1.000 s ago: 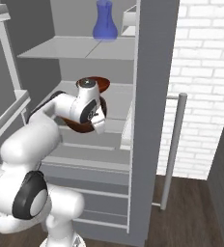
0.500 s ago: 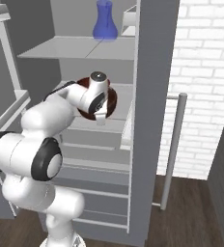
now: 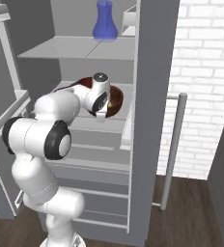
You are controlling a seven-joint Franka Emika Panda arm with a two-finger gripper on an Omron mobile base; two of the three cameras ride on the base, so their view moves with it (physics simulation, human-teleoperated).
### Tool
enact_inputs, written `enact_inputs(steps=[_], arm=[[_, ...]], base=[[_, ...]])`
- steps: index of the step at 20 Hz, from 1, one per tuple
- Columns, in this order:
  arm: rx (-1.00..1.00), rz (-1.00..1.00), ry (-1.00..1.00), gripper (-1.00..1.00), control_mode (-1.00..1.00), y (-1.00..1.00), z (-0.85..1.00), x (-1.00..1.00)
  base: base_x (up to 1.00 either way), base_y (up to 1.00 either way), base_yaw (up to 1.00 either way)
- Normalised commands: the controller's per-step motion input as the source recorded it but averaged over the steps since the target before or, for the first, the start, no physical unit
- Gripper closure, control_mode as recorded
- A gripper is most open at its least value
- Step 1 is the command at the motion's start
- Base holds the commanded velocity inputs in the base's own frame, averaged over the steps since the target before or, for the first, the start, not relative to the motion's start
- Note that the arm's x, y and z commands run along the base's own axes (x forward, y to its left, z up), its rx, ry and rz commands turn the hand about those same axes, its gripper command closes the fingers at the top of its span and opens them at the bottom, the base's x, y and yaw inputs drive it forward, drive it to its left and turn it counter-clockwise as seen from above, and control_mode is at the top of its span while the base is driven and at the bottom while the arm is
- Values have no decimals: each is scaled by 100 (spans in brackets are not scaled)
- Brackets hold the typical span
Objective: Pick the chicken drumstick and lemon wedge from their plates and place them in the bowl. Then put the bowl in the fridge.
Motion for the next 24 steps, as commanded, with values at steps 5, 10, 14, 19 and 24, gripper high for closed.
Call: enact_inputs(steps=[5, 10, 14, 19, 24], arm=[[0, -1, 0, 100, -100, 0, -15, 60], [0, 0, 0, 100, -100, -1, -24, 66], [0, 0, 0, 100, -100, 0, -32, 61], [0, 0, 0, 100, -100, 0, -22, 54], [0, 0, 0, 100, -100, 0, -45, 15]], base=[[0, 0, 0], [0, 0, 0], [0, 0, 0], [0, 0, 0], [0, 0, 0]])
